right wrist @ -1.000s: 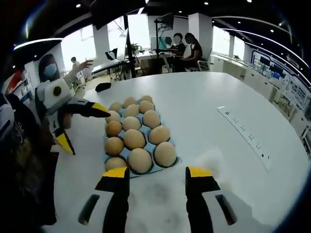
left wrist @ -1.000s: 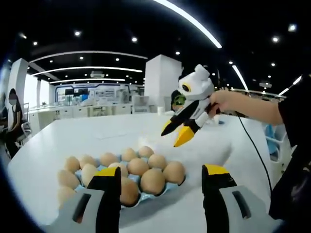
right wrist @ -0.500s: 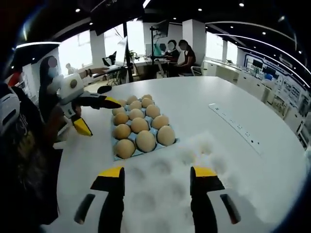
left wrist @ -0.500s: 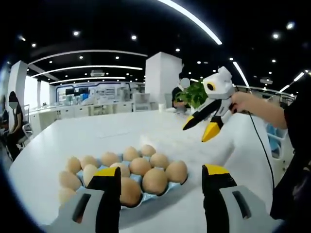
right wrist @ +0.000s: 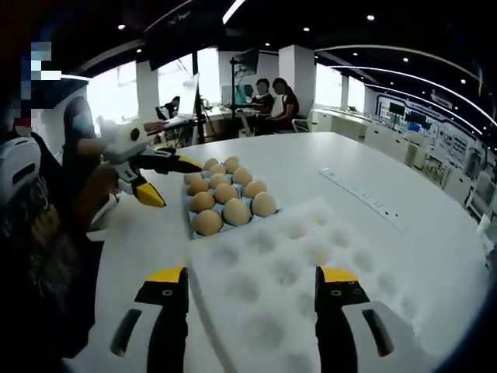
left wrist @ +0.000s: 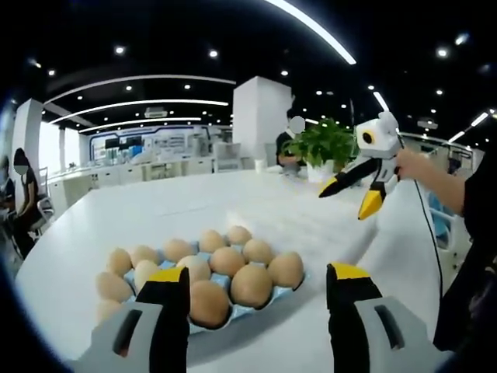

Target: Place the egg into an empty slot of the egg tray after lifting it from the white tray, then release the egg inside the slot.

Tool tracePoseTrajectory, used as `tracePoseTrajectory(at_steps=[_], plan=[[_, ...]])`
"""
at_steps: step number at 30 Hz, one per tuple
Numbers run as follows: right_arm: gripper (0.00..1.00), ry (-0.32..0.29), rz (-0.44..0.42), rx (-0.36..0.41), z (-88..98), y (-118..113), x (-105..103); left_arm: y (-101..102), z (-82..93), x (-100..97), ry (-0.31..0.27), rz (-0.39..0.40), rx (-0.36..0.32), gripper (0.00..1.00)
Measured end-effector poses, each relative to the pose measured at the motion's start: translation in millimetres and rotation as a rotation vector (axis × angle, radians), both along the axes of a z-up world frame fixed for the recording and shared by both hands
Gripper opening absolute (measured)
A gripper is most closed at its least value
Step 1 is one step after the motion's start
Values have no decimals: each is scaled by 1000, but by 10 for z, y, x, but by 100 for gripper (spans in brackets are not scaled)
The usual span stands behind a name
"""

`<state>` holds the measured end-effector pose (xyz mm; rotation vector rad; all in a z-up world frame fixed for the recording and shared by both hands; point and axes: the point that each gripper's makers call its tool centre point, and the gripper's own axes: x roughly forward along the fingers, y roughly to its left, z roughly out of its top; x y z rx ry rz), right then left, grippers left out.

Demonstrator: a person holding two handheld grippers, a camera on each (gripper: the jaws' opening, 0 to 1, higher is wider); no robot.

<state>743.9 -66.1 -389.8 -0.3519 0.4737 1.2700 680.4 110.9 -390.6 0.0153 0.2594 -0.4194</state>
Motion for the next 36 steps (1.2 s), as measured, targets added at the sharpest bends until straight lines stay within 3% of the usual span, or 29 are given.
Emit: tracePoseTrajectory(at_steps=[5,9,16,21,32,36], plan=[[77,9,-18,13,-83,-176,-123,45,-3,-4,4,23,-6,78],[83,-39,-19,9,-141,-270,-210,72,-33,-9,17,23,0,78],[85,-24,-81,61,-193,-426,-245,57,7,-53,14,19,20,80],[90,-61,-152,80,-167,-554,-213,63,9,-84,20,18,34,81],[96,-105,-213,117,-165,-680,-431,51,-45,-297,46,15,73,85],[98,-99,-236,167,-123,-699,-503,79,-52,-366,46,31,76,88]])
